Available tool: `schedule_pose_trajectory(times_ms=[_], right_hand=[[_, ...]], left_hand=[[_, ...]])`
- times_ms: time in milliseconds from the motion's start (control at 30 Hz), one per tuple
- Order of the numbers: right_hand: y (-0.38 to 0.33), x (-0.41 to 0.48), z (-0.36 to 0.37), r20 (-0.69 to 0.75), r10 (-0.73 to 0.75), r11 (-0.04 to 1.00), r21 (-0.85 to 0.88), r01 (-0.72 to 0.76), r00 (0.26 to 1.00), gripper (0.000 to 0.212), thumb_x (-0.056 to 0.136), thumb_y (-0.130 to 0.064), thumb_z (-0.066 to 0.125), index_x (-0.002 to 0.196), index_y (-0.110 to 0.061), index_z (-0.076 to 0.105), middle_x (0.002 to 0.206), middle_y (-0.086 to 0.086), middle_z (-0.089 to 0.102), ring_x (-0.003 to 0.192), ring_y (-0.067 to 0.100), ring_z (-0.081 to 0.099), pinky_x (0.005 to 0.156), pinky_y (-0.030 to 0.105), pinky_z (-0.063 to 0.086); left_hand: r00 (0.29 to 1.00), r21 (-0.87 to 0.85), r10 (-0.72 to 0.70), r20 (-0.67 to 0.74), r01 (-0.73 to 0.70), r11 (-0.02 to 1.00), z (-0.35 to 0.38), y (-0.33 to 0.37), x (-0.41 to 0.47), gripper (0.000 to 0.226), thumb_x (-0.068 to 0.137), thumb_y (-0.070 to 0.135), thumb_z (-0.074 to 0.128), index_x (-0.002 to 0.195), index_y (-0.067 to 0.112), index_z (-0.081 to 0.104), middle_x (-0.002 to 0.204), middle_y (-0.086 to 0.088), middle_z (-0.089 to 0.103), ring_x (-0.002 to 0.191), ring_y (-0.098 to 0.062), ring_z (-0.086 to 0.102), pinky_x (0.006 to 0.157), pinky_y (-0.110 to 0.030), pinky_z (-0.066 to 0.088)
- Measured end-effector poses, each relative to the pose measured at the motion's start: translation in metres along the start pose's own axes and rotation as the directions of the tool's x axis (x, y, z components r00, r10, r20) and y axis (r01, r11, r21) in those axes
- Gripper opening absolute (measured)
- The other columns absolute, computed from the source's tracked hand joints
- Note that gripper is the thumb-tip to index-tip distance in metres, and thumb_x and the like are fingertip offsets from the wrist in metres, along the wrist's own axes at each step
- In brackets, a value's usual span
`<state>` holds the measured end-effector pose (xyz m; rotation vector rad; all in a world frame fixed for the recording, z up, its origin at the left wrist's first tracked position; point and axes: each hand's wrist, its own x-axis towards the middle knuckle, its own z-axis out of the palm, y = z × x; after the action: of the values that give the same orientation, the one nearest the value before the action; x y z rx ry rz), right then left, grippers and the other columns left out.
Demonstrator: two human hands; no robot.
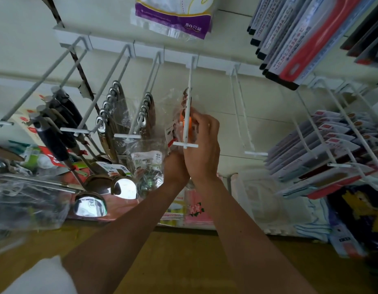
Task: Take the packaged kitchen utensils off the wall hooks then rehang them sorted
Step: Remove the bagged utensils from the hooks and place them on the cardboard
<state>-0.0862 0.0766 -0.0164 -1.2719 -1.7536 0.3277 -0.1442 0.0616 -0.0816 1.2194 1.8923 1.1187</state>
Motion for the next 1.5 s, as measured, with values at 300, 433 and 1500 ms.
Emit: schedule_pose_trajectory(times_ms=[300, 433, 1500], right_hand=[[0.003, -0.017, -0.007, 0.029, -0.007, 0.999, -0.049, 0.008, 1.0, 0.042, 0.086, -0.027, 0.076, 0.122, -0.012, 0.063, 0.113, 0.006, 0.062, 0.098, 0.024, 0.063, 0.074, 0.036, 0.057], [0.0, -0.027, -0.013, 0.046, 0.004, 1.0, 0.005, -0.005, 0.999, 0.041, 0.09, -0.037, 0.07, 0.124, -0.015, 0.061, 0.113, 0.002, 0.061, 0.097, 0.019, 0.064, 0.073, 0.037, 0.058], [-0.131, -0.121, 0.043, 0.122, -0.273, 0.958, 0.127, 0.258, 0.954, 0.029, 0.088, -0.03, 0.074, 0.105, -0.009, 0.064, 0.1, 0.005, 0.063, 0.091, 0.022, 0.06, 0.075, 0.041, 0.053]], left_hand=[[0.996, 0.072, 0.073, 0.058, -0.077, 0.994, -0.022, -0.003, -0.02, 0.035, 0.094, -0.004, 0.052, 0.059, -0.005, 0.059, 0.054, -0.014, 0.054, 0.045, -0.006, 0.037, 0.049, -0.023, 0.028], [0.991, 0.109, 0.079, 0.105, -0.091, 0.99, -0.026, -0.006, -0.029, 0.053, 0.094, -0.002, 0.052, 0.045, 0.017, 0.041, 0.044, 0.003, 0.042, 0.039, -0.009, 0.039, 0.049, -0.025, 0.03], [0.996, -0.005, -0.049, -0.071, 0.048, 0.999, -0.176, -0.073, -0.127, 0.037, 0.087, 0.002, 0.05, 0.051, 0.006, 0.048, 0.05, -0.017, 0.054, 0.043, -0.012, 0.036, 0.046, -0.027, 0.025]])
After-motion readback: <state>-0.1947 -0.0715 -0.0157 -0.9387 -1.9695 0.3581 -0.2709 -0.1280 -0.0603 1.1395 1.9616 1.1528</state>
